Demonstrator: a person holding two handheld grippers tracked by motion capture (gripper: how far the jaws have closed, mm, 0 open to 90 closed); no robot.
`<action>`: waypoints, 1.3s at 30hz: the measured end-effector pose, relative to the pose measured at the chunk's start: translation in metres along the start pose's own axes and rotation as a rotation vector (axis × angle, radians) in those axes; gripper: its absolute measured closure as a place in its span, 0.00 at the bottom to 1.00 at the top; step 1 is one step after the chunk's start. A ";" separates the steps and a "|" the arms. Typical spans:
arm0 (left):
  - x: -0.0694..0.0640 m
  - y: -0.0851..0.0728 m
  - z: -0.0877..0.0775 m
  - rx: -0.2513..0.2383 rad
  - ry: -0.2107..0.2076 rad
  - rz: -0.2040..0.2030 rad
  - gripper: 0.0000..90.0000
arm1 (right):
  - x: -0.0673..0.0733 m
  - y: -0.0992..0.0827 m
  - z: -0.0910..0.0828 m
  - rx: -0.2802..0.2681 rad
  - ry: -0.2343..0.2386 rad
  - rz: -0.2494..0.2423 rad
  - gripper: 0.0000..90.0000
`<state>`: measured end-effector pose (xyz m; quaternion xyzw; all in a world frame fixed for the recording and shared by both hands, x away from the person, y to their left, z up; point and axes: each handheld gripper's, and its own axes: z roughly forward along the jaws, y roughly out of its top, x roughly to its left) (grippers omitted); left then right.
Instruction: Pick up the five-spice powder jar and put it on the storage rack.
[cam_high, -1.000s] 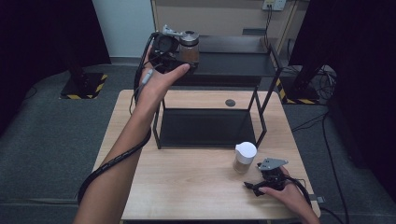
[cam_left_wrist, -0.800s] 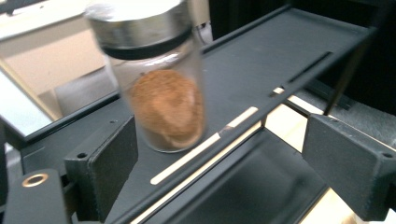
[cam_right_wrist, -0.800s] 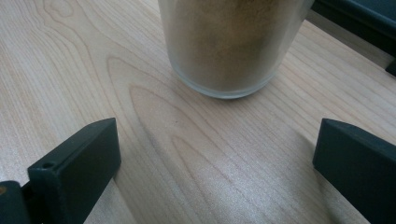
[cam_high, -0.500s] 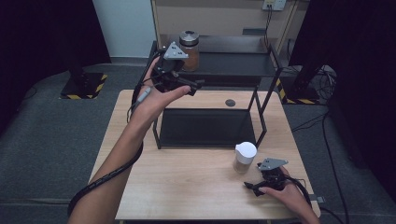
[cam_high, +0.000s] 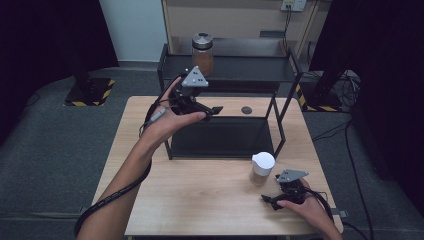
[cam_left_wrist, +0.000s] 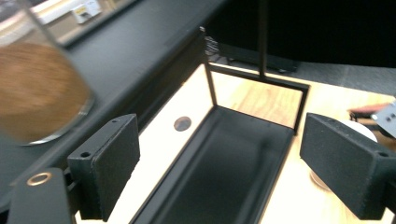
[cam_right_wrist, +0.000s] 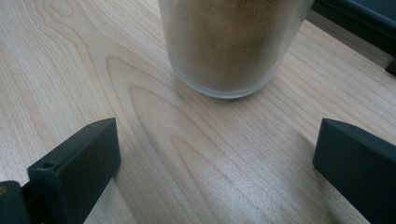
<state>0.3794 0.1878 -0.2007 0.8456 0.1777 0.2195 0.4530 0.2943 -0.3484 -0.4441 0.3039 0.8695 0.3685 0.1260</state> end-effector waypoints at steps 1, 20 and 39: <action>0.001 -0.002 0.003 0.007 -0.011 0.010 0.12 | 0.000 0.000 0.000 0.000 0.000 0.000 0.02; -0.005 -0.063 0.041 0.015 -0.135 -0.034 0.12 | 0.000 0.000 0.000 0.002 0.000 0.001 0.02; -0.031 -0.123 0.063 0.047 -0.165 -0.089 0.11 | 0.000 0.000 0.000 0.002 0.000 0.001 0.02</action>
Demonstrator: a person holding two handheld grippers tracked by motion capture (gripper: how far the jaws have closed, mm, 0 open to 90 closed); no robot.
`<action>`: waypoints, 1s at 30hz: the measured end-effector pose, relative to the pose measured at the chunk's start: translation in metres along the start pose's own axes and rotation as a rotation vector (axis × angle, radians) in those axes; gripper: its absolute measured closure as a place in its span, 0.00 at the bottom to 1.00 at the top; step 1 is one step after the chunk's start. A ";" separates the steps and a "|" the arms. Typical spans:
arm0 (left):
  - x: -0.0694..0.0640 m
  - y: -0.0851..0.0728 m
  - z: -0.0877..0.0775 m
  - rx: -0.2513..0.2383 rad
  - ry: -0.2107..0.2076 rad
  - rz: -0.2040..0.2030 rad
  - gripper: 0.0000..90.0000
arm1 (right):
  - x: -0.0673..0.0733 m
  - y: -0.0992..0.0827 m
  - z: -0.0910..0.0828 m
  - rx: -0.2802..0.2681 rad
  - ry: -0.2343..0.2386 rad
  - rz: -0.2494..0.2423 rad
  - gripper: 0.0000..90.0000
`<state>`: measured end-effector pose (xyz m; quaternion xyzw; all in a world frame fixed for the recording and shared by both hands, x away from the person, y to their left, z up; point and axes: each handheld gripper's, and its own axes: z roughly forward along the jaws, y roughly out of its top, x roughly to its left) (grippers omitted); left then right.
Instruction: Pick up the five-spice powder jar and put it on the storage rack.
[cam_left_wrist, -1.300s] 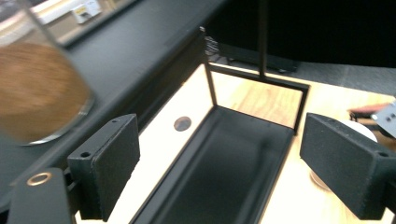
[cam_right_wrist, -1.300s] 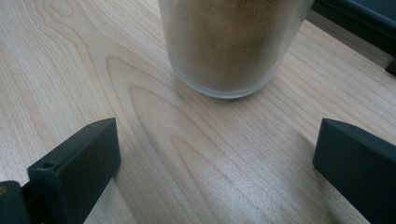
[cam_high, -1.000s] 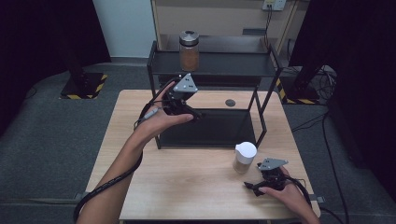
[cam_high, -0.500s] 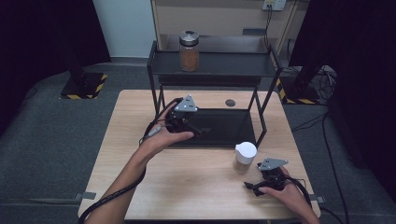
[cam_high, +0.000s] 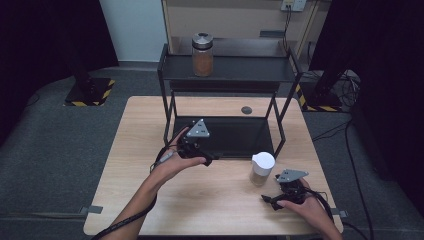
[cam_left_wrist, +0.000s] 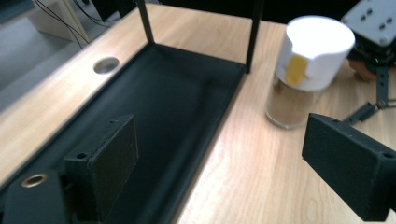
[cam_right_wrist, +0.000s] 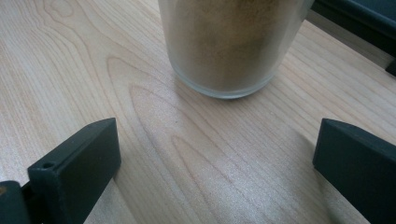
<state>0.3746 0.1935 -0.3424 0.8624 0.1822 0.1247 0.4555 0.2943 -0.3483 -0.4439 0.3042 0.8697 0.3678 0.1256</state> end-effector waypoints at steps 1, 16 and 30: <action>-0.001 -0.004 0.001 0.001 -0.002 -0.006 0.10 | 0.000 0.000 0.000 0.000 0.000 0.000 0.02; -0.031 -0.049 0.017 0.072 -0.042 -0.011 0.08 | 0.000 0.000 0.000 0.000 0.000 0.000 0.02; -0.048 -0.109 -0.013 0.071 0.041 -0.122 0.08 | 0.000 0.000 0.000 0.000 0.000 0.000 0.02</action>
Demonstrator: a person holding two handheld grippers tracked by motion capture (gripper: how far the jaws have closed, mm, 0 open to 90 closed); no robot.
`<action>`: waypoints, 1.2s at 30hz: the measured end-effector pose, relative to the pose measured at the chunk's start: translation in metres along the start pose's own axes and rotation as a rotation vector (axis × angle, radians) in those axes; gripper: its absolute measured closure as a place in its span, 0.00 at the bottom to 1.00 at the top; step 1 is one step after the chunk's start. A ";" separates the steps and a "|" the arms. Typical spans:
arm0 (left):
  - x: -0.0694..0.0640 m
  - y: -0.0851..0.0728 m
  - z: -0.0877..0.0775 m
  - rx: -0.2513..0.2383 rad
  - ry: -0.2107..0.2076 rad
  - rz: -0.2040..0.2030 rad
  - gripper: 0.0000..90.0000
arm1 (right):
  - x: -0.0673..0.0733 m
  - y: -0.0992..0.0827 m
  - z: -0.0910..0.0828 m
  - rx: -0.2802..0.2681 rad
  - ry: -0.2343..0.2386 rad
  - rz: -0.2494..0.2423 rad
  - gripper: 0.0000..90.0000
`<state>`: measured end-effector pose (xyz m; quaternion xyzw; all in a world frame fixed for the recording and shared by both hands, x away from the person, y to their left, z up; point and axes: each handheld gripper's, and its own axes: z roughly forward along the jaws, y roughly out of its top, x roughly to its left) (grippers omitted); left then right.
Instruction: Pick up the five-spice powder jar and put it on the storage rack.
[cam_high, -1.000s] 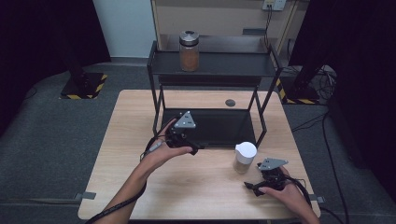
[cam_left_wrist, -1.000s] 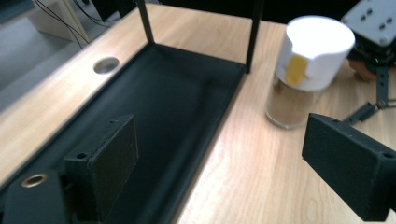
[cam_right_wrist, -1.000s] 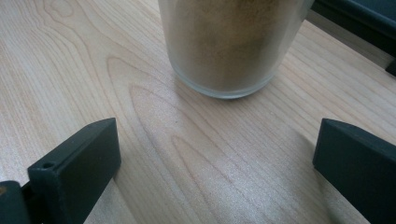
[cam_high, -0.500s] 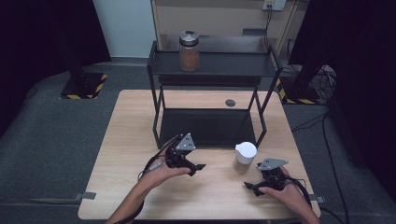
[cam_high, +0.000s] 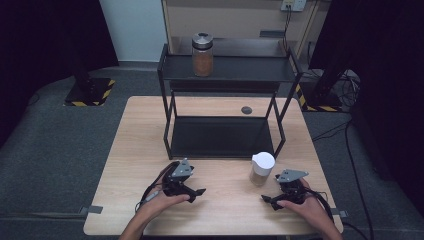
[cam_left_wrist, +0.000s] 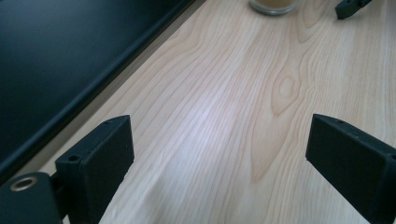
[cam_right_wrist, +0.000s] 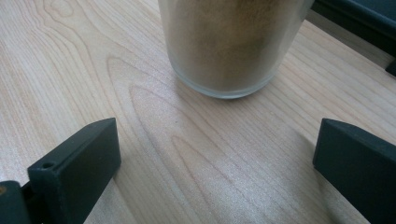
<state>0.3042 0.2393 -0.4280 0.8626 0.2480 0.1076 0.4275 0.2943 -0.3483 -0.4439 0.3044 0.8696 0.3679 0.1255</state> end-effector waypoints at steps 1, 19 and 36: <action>-0.002 -0.004 -0.004 0.002 0.017 -0.007 0.08 | 0.000 0.000 0.000 0.000 0.000 0.000 0.02; -0.003 -0.051 -0.052 0.066 0.384 -0.286 0.07 | 0.001 0.000 0.000 0.000 -0.005 0.004 0.02; -0.002 -0.057 -0.045 0.098 0.438 -0.348 0.04 | 0.004 -0.001 -0.001 0.000 -0.013 0.011 0.02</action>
